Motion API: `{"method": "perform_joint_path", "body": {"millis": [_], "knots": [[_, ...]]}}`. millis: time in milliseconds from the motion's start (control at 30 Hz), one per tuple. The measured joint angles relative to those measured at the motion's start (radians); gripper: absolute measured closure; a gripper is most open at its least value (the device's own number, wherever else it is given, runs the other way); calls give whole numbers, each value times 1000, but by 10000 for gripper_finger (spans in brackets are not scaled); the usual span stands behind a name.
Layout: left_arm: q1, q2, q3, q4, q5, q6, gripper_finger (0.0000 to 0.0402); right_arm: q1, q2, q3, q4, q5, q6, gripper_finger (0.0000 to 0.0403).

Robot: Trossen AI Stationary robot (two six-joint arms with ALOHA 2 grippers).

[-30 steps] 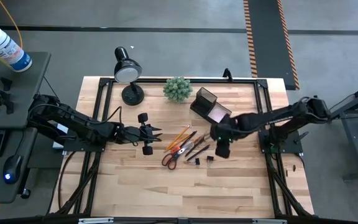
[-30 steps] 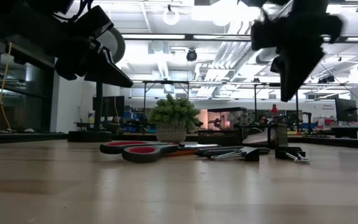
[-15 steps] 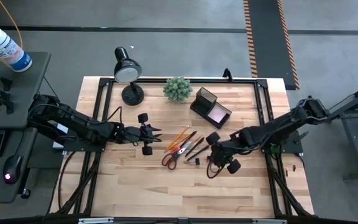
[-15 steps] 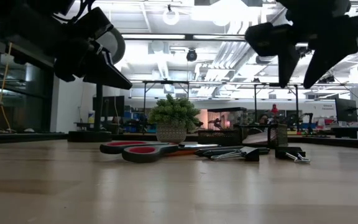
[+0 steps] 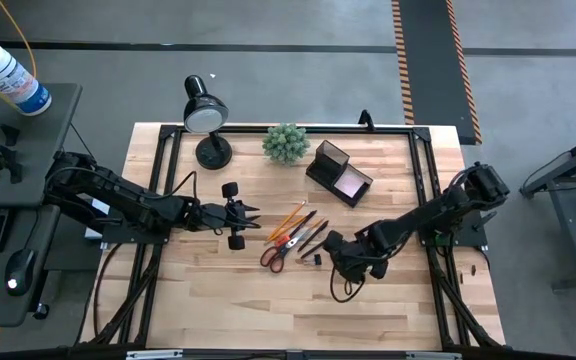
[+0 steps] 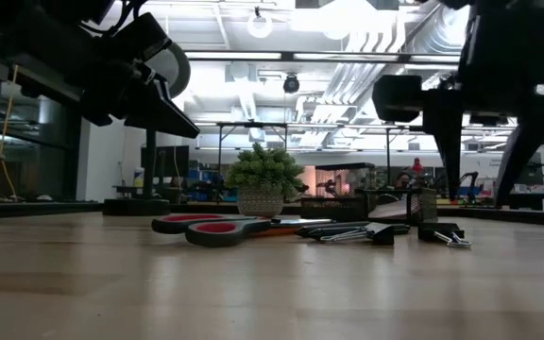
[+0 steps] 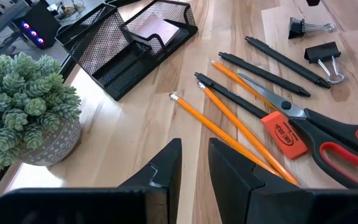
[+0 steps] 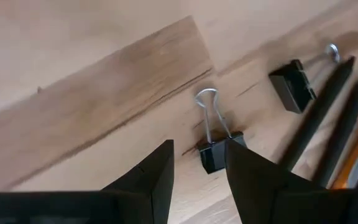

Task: Pick and place office supplies into organizer
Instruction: Put the right black binder clip into the black desk organizer

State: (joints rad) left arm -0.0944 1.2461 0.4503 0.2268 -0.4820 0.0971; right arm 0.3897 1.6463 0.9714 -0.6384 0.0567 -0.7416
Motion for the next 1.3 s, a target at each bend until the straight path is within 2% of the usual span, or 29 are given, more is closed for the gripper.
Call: {"method": "perform_joint_path", "body": {"millis": [400,900,1300], "knots": [[0,0,0,0,0,-1,334,-3,17,0,17,-13,-180,270],[0,0,0,-3,4,-3,334,-31,71,0,57,-12,-233,270],[0,0,0,-14,8,-2,334,-50,100,0,62,-71,-256,277]]}}
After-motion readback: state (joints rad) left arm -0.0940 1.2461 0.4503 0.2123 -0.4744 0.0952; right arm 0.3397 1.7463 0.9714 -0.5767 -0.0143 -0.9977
